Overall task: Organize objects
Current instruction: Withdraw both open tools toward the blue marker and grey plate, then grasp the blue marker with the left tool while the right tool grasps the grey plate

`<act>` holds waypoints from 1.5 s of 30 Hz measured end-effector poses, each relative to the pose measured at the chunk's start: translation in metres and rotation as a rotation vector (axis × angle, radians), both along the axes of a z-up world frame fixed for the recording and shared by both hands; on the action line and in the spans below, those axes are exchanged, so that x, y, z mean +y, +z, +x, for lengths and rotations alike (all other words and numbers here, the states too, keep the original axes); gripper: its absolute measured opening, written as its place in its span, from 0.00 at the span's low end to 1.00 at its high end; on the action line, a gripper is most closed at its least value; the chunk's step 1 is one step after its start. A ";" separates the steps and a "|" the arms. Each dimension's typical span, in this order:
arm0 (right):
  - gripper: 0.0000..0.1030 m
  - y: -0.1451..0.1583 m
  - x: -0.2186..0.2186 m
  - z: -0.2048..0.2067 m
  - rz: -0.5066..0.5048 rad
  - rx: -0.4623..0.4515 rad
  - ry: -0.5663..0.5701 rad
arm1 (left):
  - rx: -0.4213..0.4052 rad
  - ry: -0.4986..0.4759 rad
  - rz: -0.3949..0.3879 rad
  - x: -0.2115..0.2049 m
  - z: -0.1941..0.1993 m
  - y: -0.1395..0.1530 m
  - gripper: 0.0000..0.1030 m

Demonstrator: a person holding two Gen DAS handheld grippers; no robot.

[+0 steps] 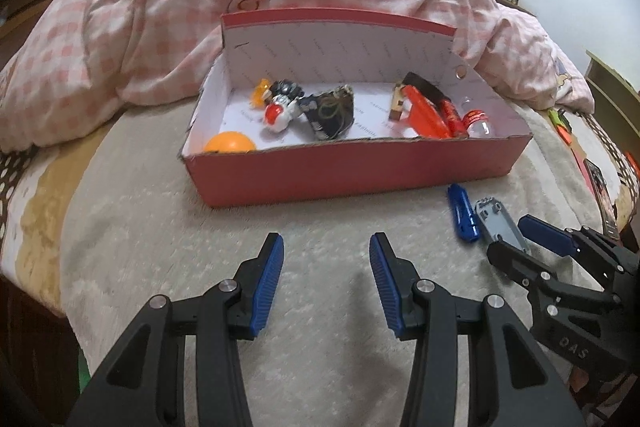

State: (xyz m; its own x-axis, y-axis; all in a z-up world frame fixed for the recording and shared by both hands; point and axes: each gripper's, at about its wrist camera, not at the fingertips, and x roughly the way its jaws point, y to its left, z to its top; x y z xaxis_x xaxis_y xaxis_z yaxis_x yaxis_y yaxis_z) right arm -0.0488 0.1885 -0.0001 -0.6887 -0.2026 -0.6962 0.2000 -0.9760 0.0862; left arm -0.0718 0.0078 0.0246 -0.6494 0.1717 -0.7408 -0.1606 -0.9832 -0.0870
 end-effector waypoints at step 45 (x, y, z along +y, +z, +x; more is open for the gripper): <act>0.44 -0.008 0.040 0.016 -0.009 0.016 -0.074 | -0.027 -0.187 -0.095 0.093 -0.009 -0.010 0.14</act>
State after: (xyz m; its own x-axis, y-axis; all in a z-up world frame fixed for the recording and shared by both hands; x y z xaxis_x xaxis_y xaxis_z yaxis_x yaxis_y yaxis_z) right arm -0.0326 0.2282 -0.0080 -0.7132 -0.1573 -0.6831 0.1288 -0.9873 0.0929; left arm -0.0803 0.1009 0.0142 -0.5923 0.2164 -0.7761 -0.3402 -0.9404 -0.0026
